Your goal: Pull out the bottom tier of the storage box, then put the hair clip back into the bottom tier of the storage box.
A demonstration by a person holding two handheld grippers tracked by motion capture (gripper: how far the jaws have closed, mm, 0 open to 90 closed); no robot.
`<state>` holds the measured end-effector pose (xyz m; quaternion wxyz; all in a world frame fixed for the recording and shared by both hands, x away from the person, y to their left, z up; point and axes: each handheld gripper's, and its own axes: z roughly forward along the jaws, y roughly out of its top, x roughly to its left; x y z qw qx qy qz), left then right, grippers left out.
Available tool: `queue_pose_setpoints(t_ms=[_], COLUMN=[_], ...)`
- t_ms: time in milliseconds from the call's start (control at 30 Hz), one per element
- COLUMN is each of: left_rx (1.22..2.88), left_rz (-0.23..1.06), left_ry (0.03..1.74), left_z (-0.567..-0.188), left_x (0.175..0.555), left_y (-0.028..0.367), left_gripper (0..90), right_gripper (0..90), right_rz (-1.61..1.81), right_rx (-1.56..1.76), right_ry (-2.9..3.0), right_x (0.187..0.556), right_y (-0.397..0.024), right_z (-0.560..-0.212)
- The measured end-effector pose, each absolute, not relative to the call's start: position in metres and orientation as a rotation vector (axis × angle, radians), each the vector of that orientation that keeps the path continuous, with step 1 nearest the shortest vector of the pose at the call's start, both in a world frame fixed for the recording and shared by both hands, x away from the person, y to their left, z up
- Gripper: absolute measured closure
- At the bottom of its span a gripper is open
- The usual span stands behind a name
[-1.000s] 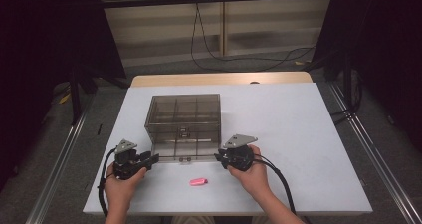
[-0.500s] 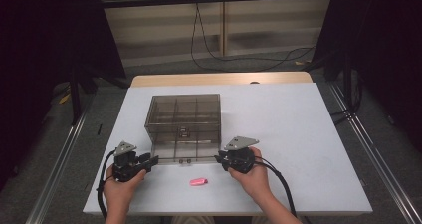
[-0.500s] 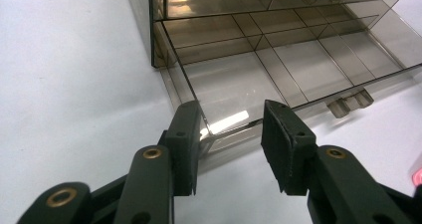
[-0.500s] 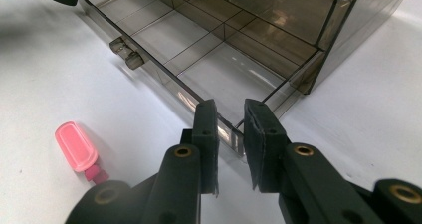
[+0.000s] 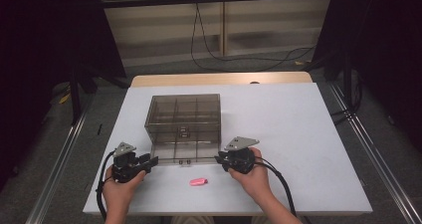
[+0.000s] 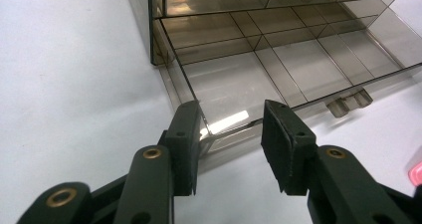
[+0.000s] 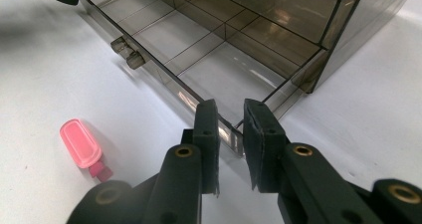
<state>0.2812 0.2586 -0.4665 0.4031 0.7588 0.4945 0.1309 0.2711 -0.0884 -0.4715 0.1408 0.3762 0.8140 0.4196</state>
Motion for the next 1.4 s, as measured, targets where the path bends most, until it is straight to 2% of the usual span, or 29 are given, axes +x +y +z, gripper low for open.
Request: queue_pose_setpoints(t_ms=[300, 433, 533, 633, 867, 1400], left_rx=[1.924, 1.913, 1.906, 1.894, 1.882, 1.896], left_rz=[0.329, 0.32, 0.324, 0.319, 0.314, 0.327], left_ry=[1.244, 1.244, 1.231, 1.249, 1.276, 1.27], left_z=[-0.466, -0.466, -0.463, -0.464, -0.463, -0.461], left_x=[0.278, 0.278, 0.278, 0.279, 0.281, 0.282], left_y=[0.259, 0.259, 0.258, 0.259, 0.262, 0.259], left_gripper=[59.6, 57.6, 50.9, 39.7, 25.5, 18.4], right_gripper=[76.7, 73.8, 67.8, 63.7, 53.0, 47.2], right_rz=[1.214, 1.222, 1.226, 1.233, 1.227, 1.239], right_rx=[1.077, 1.078, 1.065, 1.078, 1.068, 1.041], right_ry=[2.365, 2.361, 2.365, 2.372, 2.403, 2.447], right_x=[0.269, 0.268, 0.267, 0.265, 0.263, 0.252], right_y=[-0.089, -0.089, -0.091, -0.095, -0.098, -0.096], right_z=[-0.471, -0.469, -0.466, -0.463, -0.461, -0.463])
